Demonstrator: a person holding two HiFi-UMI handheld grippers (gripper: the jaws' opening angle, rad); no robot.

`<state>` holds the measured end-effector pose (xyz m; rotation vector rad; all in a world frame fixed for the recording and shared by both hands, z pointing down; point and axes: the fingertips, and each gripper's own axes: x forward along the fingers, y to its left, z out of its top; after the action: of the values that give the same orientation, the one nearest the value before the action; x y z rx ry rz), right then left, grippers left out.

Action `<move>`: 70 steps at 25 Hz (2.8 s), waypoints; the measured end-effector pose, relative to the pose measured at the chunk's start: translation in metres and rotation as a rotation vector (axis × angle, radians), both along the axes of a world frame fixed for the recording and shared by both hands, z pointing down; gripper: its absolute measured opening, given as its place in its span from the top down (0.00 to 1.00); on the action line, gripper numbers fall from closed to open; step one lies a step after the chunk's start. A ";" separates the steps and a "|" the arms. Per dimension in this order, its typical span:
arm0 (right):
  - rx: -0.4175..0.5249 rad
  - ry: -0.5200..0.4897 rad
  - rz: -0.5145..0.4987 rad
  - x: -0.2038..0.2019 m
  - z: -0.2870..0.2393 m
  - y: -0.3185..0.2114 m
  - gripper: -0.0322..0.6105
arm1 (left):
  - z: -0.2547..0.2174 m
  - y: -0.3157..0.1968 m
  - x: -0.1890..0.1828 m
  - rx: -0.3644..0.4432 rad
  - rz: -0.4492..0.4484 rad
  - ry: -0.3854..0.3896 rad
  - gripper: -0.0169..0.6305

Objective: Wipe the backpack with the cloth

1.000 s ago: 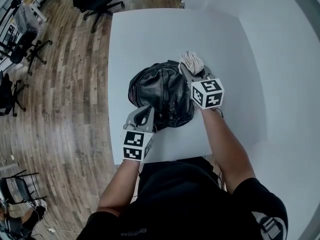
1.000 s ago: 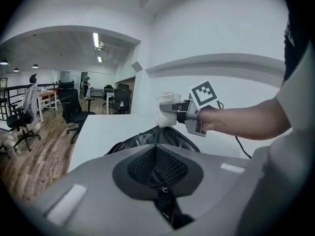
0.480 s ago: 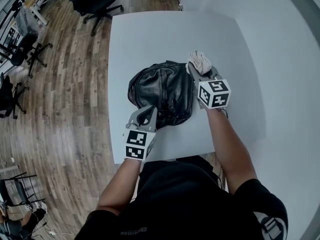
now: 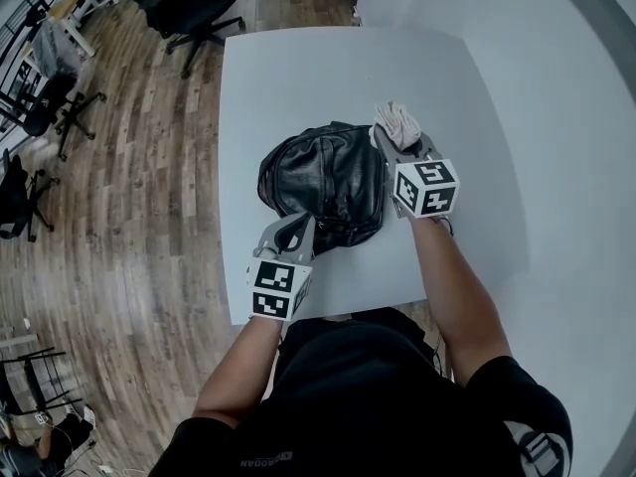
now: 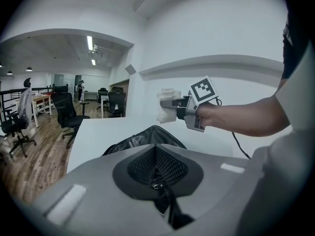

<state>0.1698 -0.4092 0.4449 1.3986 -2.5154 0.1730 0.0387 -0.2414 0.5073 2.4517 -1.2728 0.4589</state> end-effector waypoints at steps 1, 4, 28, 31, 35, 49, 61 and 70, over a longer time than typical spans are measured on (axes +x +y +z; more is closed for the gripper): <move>0.001 -0.003 -0.004 -0.003 -0.001 0.002 0.78 | 0.000 0.001 -0.002 0.000 -0.002 0.000 0.96; -0.001 -0.018 -0.024 -0.017 -0.003 0.007 0.78 | 0.001 0.003 -0.011 -0.006 -0.016 0.002 0.96; -0.213 -0.021 -0.317 -0.211 0.102 0.043 0.78 | 0.031 0.027 -0.121 -0.087 -0.230 0.002 0.96; -0.224 -0.023 -0.326 -0.218 0.109 0.043 0.78 | 0.035 0.028 -0.125 -0.093 -0.238 0.001 0.96; -0.237 -0.016 -0.336 -0.225 0.117 0.044 0.78 | 0.038 0.027 -0.127 -0.099 -0.235 0.002 0.96; -0.236 0.031 -0.319 -0.204 0.125 0.038 0.78 | 0.042 0.014 -0.111 -0.098 -0.203 0.014 0.96; -0.218 0.038 -0.258 -0.165 0.115 0.037 0.78 | 0.036 0.005 -0.080 -0.081 -0.135 0.023 0.96; -0.189 0.032 -0.223 -0.133 0.099 0.036 0.78 | 0.030 0.003 -0.050 -0.066 -0.090 0.025 0.96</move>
<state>0.0369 -0.3730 0.5435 1.0348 -2.5300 0.3320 -0.0117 -0.2388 0.5369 2.3283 -1.3301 0.4385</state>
